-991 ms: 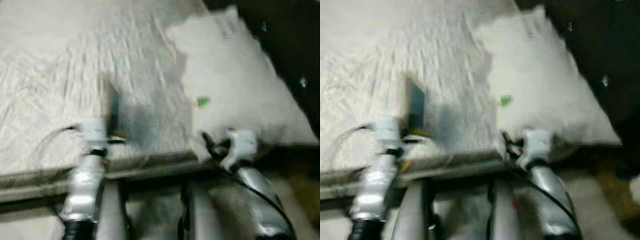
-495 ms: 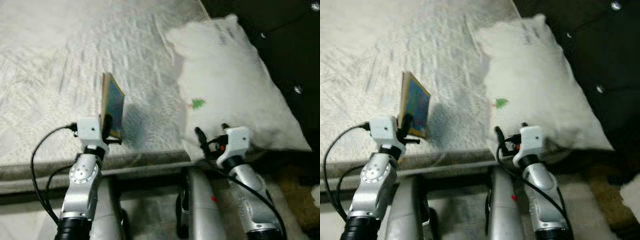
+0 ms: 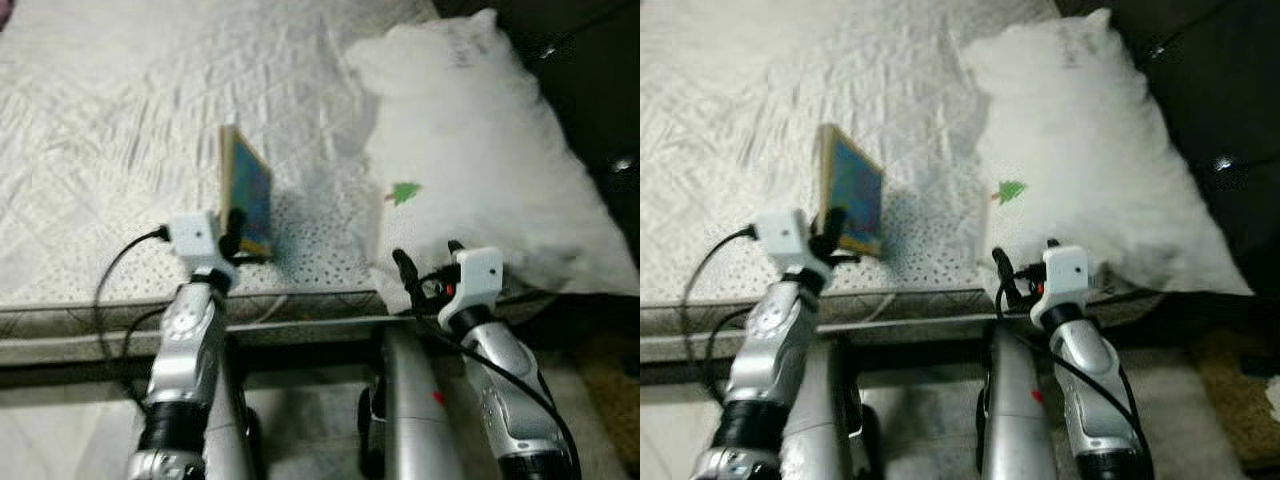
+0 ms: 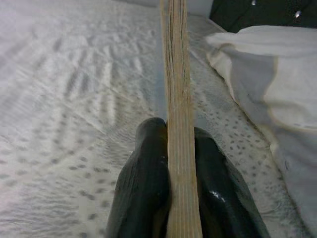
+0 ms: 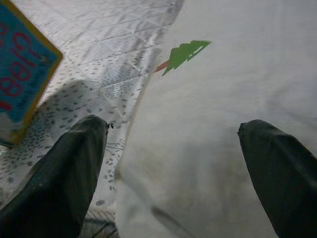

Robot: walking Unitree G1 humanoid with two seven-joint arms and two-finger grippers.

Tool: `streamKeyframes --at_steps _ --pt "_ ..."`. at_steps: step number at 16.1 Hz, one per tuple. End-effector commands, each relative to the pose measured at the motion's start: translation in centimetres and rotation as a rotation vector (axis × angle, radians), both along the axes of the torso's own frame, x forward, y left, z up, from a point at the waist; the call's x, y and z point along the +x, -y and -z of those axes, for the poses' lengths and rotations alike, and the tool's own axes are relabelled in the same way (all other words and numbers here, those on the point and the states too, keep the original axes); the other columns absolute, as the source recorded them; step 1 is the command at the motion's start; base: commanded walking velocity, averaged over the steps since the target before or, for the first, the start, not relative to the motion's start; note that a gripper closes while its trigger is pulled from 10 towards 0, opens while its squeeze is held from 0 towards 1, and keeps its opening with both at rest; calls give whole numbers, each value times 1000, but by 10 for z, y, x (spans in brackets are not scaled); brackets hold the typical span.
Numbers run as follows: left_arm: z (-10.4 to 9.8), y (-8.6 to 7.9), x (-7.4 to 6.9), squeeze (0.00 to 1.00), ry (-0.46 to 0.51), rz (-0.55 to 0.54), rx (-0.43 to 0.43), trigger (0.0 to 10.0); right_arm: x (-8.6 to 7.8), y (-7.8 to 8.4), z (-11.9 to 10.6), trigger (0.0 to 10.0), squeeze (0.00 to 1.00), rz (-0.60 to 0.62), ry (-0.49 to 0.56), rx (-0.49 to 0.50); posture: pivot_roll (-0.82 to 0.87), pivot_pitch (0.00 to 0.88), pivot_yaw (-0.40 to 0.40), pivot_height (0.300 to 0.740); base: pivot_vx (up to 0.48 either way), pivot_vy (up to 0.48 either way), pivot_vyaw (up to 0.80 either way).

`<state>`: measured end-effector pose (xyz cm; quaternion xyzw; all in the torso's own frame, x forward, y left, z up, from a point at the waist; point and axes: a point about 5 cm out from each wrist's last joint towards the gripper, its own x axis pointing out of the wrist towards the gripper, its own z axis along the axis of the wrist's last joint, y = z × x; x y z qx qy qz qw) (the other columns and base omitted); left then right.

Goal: Clean up the room

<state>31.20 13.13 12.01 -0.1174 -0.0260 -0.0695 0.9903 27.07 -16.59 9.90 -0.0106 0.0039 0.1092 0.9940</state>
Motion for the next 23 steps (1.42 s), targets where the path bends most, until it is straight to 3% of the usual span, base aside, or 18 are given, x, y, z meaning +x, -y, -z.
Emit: streamKeyframes --at_steps 1,2,4,6,8,12,19,20,21,22,23 --pt "2 8 2 0 -28 46 -33 10000 -2 0 4 10000 0 8 -10 -1 -90 163 -6 527 0 0 0" --pt "-3 21 8 0 -38 80 -112 10000 -2 0 2 10000 0 9 1 -12 -96 160 -6 527 0 0 0" --pt "-4 31 9 0 -65 114 -189 10000 -2 1 0 10000 0 12 9 -18 -104 157 -4 527 0 0 0" --pt "3 48 6 0 -192 181 -356 10000 -2 1 0 10000 0 15 16 -26 -109 154 -4 527 0 0 0" --pt "4 55 3 0 -238 209 -400 10000 -2 1 0 10000 0 14 16 -28 -106 151 -4 527 0 0 0" --pt "18 71 -9 0 -362 300 -440 10000 0 -1 0 10000 0 9 18 -36 -103 150 -2 527 0 0 0" --pt "22 59 6 0 -391 321 -376 10000 0 0 1 10000 0 22 20 -40 -109 143 3 527 0 0 0" --pt "26 58 7 373 -403 314 -382 10000 0 0 1 10000 0 22 21 -41 -109 143 3 527 0 0 0" --pt "28 58 7 502 -409 309 -385 10000 0 0 1 10000 0 22 21 -41 -109 143 3 527 0 0 0" --pt "31 56 9 1000 -418 299 -380 10000 0 0 1 10000 0 24 23 -42 -109 143 3 527 0 0 0" --pt "34 53 10 1000 -422 286 -365 10000 0 0 1 10000 0 26 24 -45 -109 143 3 527 0 0 0"
